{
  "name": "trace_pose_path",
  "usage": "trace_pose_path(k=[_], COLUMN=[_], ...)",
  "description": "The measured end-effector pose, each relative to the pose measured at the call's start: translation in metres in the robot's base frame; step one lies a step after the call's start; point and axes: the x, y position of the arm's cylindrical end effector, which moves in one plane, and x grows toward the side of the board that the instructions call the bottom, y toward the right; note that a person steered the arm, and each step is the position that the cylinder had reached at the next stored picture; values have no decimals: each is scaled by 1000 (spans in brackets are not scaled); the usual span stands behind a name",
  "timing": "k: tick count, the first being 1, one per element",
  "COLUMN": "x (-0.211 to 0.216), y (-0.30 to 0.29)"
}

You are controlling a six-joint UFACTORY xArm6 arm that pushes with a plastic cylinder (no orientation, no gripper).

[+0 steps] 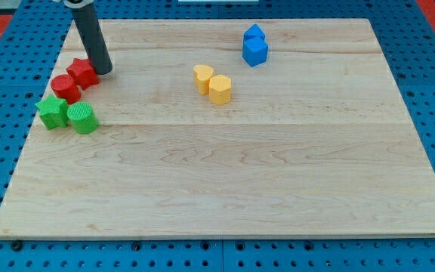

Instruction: Push the green star into the green circle

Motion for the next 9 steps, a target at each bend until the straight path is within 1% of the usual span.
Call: trace_pose_path(k=[2,3,4,5,6,7,8,9], x=[-35,-54,-55,-54,-54,-36,22,67], y=[-1,-15,-80,-107,-107,-107,-107,-107])
